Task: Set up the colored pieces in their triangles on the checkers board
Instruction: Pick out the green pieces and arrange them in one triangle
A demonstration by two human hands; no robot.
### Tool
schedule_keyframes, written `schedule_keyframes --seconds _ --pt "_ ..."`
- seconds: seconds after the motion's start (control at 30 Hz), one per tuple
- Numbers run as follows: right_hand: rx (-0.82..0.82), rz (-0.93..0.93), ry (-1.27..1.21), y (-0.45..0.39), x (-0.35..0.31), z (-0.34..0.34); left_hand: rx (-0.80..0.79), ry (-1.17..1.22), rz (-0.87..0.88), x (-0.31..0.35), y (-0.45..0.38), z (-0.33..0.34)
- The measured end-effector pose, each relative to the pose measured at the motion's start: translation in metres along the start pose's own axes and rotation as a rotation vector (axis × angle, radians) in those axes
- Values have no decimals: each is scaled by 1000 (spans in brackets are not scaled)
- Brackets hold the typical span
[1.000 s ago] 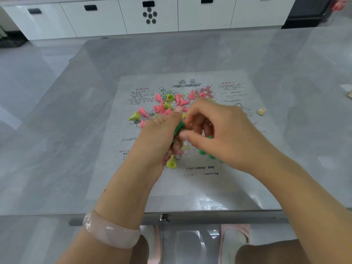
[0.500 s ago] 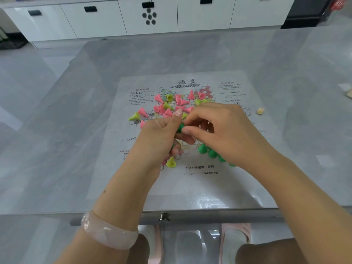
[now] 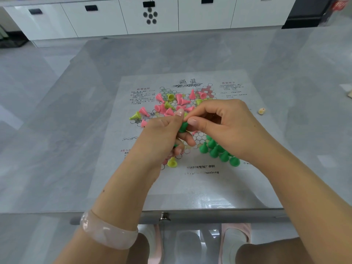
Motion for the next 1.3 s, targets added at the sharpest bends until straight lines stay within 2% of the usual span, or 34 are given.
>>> schedule_keyframes --seconds 0.07,0.17,0.27,0.33,0.47,0.63,1.1,1.3 --pt "-10 19 -1 -2 0 -1 36 -39 30 -1 0 1" --pt "16 47 20 -6 4 -10 239 -237 163 -4 -4 2" --pt "-6 106 239 -8 15 -21 362 -290 243 -4 -4 -1" --pt "-91 140 405 -7 21 -22 374 -302 206 -2 -5 -6" --pt "-223 141 507 -5 20 -13 363 -321 170 -4 -7 -10" --pt "-244 132 582 -6 25 -9 340 -351 186 -4 -8 -12" --pt "-278 151 572 -4 27 -10 354 -366 200 -5 -10 -13" --pt "-271 101 599 -2 28 -12 321 -316 201 -3 -7 -12"
Point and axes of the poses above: each hand's wrist, its own y-axis away from the middle knuckle, its own z-axis out of the palm, x = y × z, the point moved 1 cm from there along -y, towards the middle knuckle, and after that the axes turned 9 degrees about -z, right-handed, at the moved point
